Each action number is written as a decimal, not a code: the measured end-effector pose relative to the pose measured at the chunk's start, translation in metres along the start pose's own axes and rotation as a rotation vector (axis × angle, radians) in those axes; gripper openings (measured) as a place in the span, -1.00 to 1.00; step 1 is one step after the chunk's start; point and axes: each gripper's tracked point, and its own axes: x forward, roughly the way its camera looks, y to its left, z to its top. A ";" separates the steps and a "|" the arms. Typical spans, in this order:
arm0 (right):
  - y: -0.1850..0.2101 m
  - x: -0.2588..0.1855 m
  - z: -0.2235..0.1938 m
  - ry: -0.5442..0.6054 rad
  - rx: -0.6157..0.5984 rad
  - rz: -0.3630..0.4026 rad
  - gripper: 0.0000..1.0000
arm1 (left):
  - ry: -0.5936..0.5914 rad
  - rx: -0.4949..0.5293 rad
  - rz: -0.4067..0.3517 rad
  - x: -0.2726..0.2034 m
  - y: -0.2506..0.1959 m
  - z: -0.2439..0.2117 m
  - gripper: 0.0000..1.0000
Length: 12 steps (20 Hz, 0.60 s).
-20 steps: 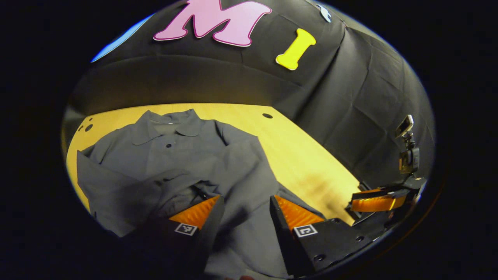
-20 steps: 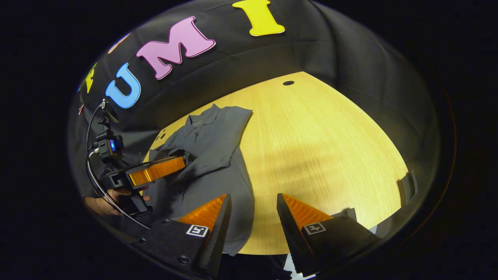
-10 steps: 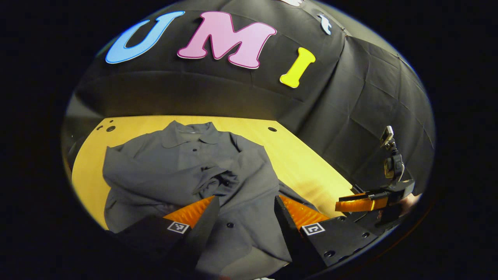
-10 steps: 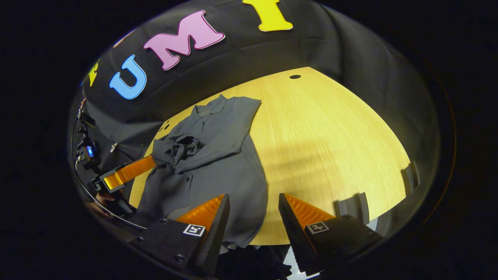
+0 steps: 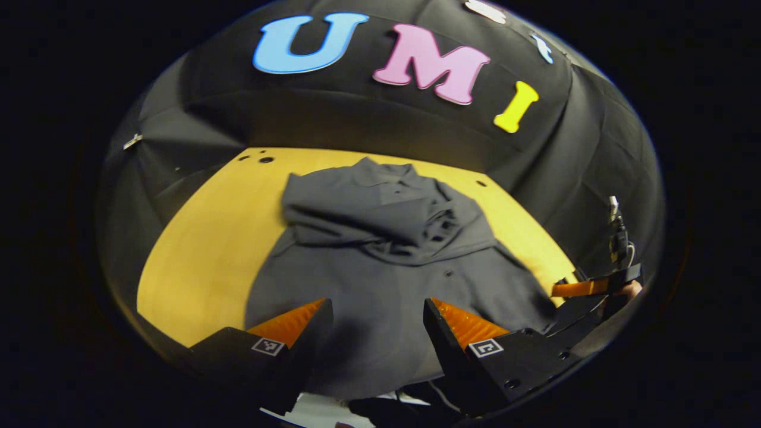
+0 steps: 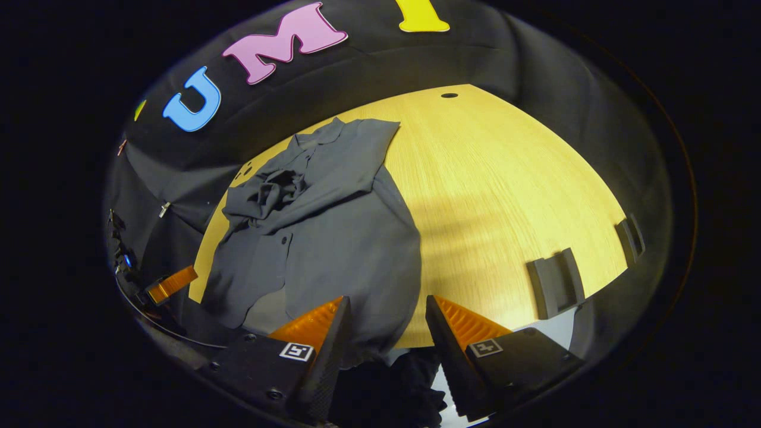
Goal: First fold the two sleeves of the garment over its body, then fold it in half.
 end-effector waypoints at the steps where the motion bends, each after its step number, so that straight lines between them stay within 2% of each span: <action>1: -0.001 0.002 -0.005 0.013 -0.002 -0.013 0.58 | 0.009 0.000 0.031 -0.005 0.015 -0.008 0.93; 6: 0.003 0.010 -0.023 0.049 0.014 -0.033 0.58 | 0.101 0.025 0.171 -0.006 0.079 -0.050 0.93; 10: 0.009 0.017 -0.033 0.072 0.009 -0.044 0.58 | 0.157 0.010 0.214 0.004 0.101 -0.071 0.93; 11: 0.012 0.019 -0.034 0.075 0.007 -0.043 0.58 | 0.165 -0.002 0.210 0.008 0.101 -0.073 0.84; 12: 0.015 0.020 -0.035 0.077 0.002 -0.045 0.58 | 0.175 -0.007 0.200 0.010 0.099 -0.075 0.93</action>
